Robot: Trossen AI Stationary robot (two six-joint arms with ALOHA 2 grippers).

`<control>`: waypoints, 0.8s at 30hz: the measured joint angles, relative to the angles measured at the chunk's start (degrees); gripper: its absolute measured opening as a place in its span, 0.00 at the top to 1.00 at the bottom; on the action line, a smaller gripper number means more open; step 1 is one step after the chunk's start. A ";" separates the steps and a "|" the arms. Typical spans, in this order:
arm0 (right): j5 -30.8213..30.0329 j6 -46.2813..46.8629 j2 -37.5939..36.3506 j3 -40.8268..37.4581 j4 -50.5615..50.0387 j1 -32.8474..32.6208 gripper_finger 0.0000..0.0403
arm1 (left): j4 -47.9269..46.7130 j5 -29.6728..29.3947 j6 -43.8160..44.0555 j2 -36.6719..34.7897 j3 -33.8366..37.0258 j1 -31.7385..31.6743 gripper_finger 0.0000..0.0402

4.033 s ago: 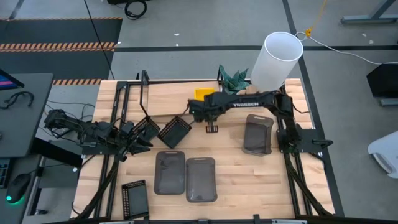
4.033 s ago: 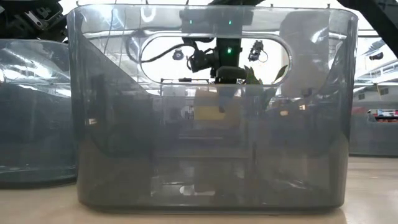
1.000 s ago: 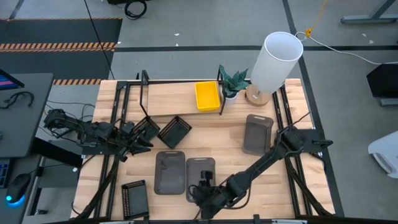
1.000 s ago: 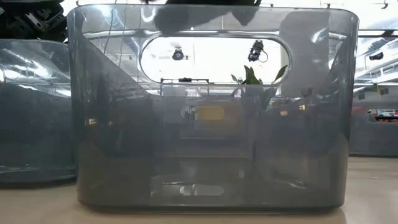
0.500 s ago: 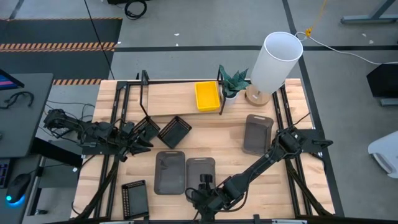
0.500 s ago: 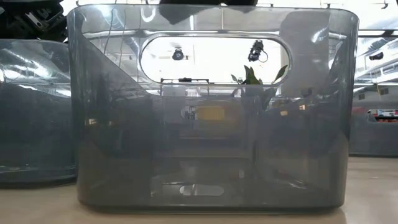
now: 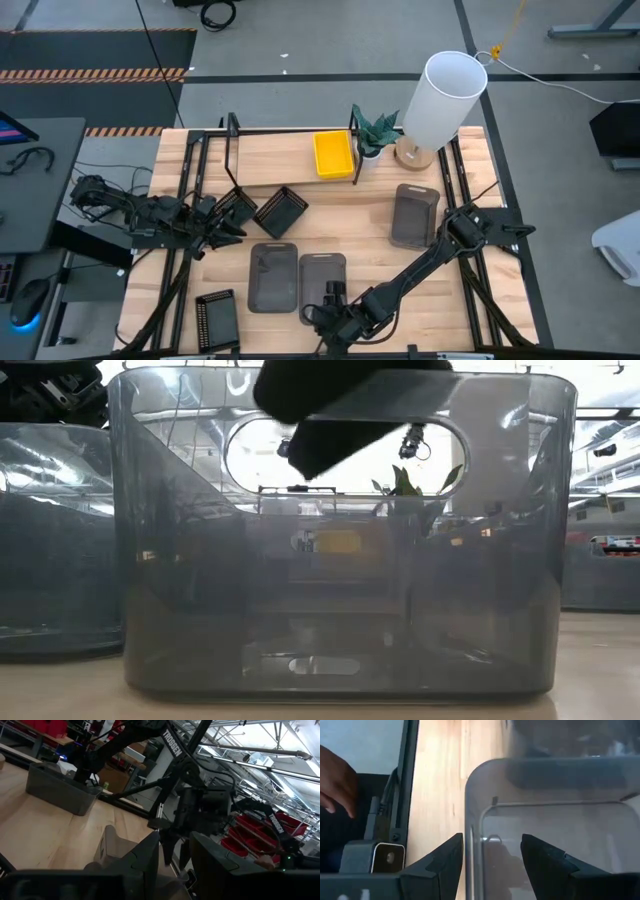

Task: Stack baskets on shelf by color
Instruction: Stack the bottom right transparent black bin on the top transparent black bin

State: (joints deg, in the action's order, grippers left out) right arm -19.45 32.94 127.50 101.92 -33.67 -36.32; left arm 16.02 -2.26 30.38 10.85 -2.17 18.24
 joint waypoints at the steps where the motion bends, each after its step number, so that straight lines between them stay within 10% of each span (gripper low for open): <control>1: 0.14 -0.01 0.00 -0.95 0.85 0.00 0.50 | 0.01 0.00 0.00 0.00 0.00 -0.02 0.71; 24: 3.39 4.10 0.00 -0.29 -11.81 1.31 0.96 | -0.01 0.00 0.00 0.00 0.00 -0.02 0.71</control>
State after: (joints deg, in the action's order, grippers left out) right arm -16.06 37.04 127.50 101.63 -45.48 -35.00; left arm 16.01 -2.26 30.38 10.85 -2.17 18.22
